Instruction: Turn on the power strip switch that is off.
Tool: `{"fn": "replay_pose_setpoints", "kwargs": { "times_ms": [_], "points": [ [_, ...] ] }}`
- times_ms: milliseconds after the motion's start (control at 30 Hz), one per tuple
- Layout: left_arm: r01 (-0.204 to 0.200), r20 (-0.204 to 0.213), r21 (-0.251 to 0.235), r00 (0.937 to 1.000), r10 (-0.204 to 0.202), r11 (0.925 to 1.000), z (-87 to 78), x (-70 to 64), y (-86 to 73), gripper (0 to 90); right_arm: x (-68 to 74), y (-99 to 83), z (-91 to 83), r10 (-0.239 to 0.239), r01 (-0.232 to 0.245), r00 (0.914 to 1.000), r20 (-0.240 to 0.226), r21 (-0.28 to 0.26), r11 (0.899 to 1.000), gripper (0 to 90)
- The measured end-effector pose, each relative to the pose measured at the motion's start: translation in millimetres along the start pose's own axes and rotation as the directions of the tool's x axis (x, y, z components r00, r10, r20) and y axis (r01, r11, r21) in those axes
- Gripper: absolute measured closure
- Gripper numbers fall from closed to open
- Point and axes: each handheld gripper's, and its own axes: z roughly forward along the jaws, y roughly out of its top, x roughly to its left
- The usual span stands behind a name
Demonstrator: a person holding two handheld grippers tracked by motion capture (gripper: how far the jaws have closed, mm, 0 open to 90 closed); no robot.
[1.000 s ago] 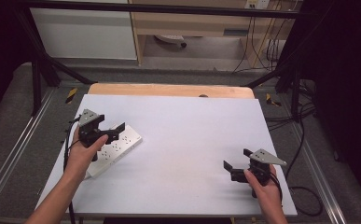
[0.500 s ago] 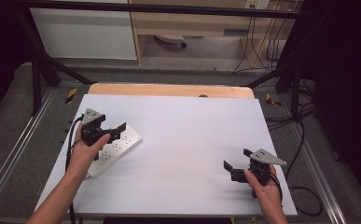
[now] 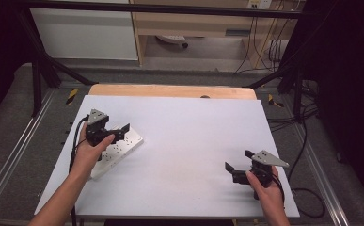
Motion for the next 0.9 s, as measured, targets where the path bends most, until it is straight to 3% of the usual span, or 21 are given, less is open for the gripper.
{"fn": "replay_pose_setpoints", "kwargs": {
  "times_ms": [233,600,900],
  "points": [
    [-0.023,-0.014,0.025,0.9996,0.024,0.9994,5.4,4.0,-1.8,7.7,-1.3,-0.2,-0.8,0.003,-0.003,1.0,0.006,0.001,1.0,2.1],
    [-0.016,-0.03,0.048,0.9994,0.017,0.9987,13.1,5.9,-4.8,9.5,-0.8,-0.4,-0.2,0.002,-0.002,1.0,0.003,0.004,1.0,2.0],
    [-0.012,-0.036,0.044,0.9993,0.014,0.999,15.4,7.8,-5.4,16.4,-1.4,-0.3,-1.0,0.0,0.0,1.0,0.005,0.003,1.0,2.1]
  ]
}}
